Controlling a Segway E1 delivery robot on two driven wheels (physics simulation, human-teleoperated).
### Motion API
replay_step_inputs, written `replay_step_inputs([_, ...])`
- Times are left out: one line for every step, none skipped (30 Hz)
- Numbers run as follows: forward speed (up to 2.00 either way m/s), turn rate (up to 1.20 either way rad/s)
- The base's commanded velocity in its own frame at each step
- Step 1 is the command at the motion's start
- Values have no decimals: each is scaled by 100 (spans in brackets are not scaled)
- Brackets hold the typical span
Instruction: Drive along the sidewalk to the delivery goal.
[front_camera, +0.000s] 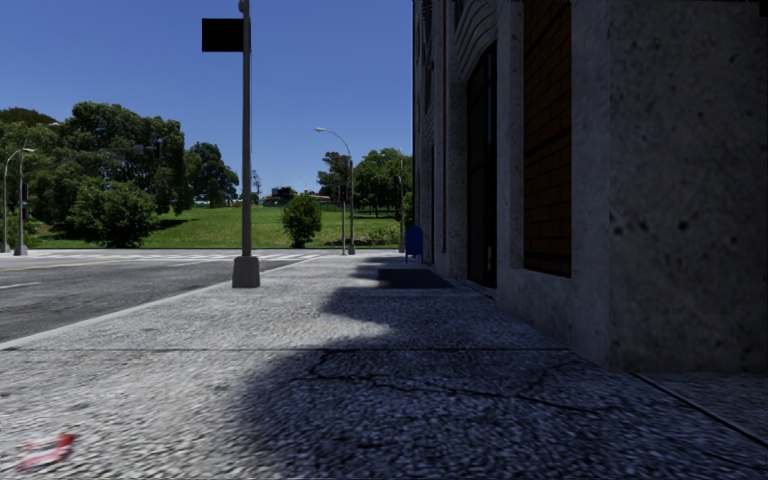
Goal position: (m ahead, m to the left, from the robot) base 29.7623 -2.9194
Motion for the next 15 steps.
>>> replay_step_inputs([200,0])
replay_step_inputs([200,0])
replay_step_inputs([200,0])
replay_step_inputs([200,0])
replay_step_inputs([200,0])
replay_step_inputs([200,0])
replay_step_inputs([200,0])
replay_step_inputs([200,0])
replay_step_inputs([200,0])
replay_step_inputs([200,0])
replay_step_inputs([200,0])
replay_step_inputs([200,0])
replay_step_inputs([200,0])
replay_step_inputs([200,0])
replay_step_inputs([200,0])
